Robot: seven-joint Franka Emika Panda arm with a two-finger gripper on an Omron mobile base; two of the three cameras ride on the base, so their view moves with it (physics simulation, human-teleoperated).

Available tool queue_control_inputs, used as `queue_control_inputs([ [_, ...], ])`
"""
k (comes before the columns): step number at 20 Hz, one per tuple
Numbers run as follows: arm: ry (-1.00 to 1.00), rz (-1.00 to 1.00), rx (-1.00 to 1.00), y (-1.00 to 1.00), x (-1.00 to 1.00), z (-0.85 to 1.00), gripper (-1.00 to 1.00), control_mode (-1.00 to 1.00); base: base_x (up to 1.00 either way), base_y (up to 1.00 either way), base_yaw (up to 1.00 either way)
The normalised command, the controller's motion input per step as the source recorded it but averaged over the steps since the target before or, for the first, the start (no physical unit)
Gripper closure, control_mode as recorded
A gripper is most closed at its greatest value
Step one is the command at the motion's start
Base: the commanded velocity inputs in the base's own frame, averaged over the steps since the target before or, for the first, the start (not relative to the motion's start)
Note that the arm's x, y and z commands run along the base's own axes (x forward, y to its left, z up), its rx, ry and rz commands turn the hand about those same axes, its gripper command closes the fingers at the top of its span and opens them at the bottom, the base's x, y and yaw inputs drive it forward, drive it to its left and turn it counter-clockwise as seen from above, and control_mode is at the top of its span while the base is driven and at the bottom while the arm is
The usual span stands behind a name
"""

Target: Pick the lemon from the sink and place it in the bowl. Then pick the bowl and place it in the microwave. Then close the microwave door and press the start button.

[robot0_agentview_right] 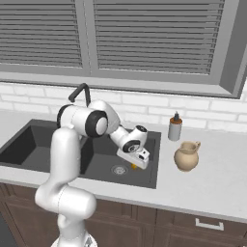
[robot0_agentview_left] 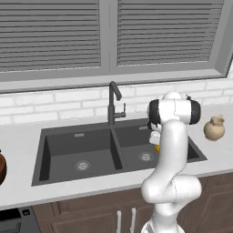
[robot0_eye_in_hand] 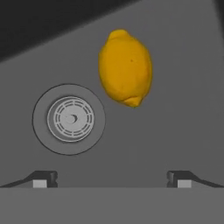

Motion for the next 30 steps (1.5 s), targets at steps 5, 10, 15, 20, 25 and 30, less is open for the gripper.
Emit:
queue_control_inputs([
  [5, 0.00, 0.00, 0.00, -0.09, 0.44, -0.37, -1.00, -1.00, 0.00, 0.00, 0.00],
  [10, -0.01, 0.00, 0.00, -0.05, 0.41, -0.29, -1.00, -1.00, 0.00, 0.00, 0.00],
  [15, -0.06, 0.00, 0.00, -0.11, 0.24, -0.23, -1.00, -1.00, 0.00, 0.00, 0.00],
  [20, -0.05, 0.00, 0.00, -0.10, 0.16, -0.39, -1.00, -1.00, 0.00, 0.00, 0.00],
  [25, -0.03, 0.00, 0.00, 0.02, -0.24, -0.13, 1.00, -1.00, 0.00, 0.00, 0.00],
  [30, -0.04, 0.00, 0.00, 0.10, -0.71, 0.57, 1.00, -1.00, 0.00, 0.00, 0.00],
])
